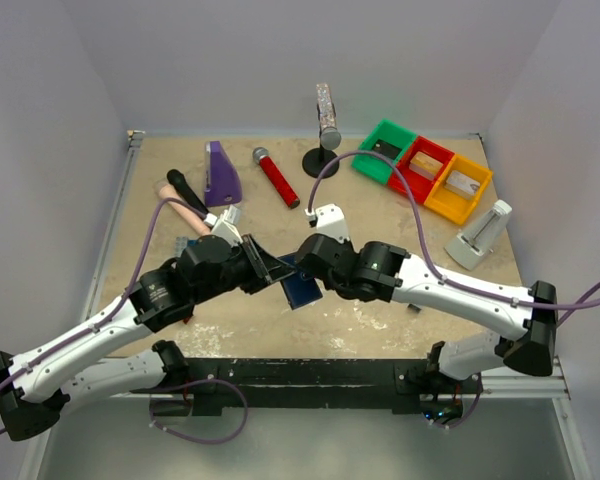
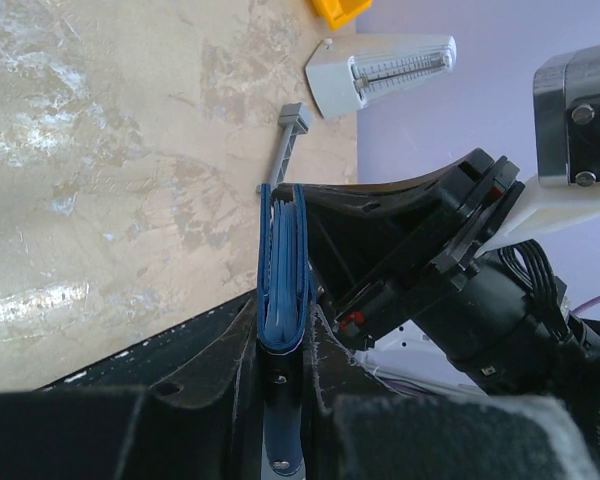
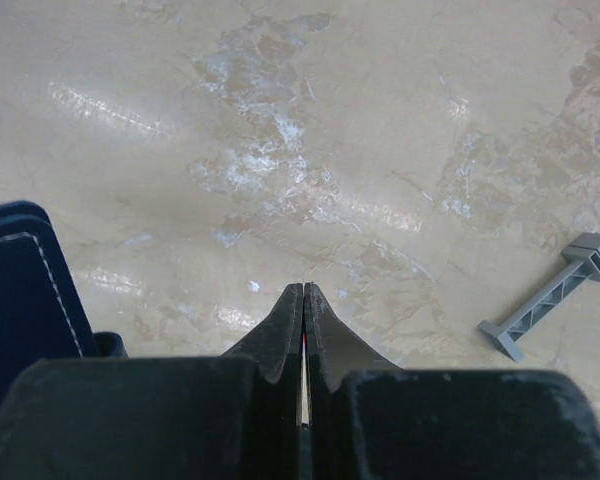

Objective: Take the credit cards out of the card holder
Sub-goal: Open the card holder.

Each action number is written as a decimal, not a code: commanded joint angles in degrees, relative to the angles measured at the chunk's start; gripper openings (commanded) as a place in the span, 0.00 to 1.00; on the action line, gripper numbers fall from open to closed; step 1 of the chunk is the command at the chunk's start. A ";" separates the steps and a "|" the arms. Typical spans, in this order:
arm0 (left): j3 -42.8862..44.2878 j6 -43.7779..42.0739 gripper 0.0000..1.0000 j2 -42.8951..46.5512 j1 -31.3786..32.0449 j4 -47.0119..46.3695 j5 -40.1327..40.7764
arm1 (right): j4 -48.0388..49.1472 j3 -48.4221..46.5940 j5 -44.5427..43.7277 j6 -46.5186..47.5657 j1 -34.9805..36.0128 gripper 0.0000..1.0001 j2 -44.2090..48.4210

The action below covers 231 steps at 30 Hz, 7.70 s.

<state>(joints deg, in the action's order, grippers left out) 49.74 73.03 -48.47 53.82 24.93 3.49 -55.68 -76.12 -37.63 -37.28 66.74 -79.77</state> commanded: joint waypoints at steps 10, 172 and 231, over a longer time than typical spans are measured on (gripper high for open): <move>4.40 -0.35 0.00 -3.82 0.23 3.38 1.70 | 17.62 7.66 2.38 13.28 6.55 0.48 17.28; -31.45 -6.15 0.00 1.36 -11.55 -95.24 -53.85 | 36.95 23.91 45.71 4.50 -3.63 0.61 40.30; -28.03 -3.87 0.00 -4.09 -11.55 -98.49 -53.50 | 44.78 21.80 61.53 1.42 -3.37 0.63 30.99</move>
<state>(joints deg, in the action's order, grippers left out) 18.33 68.29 -50.37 42.39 -68.69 -53.67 -14.48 -51.44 19.29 -34.96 62.72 -46.87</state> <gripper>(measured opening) 0.181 0.632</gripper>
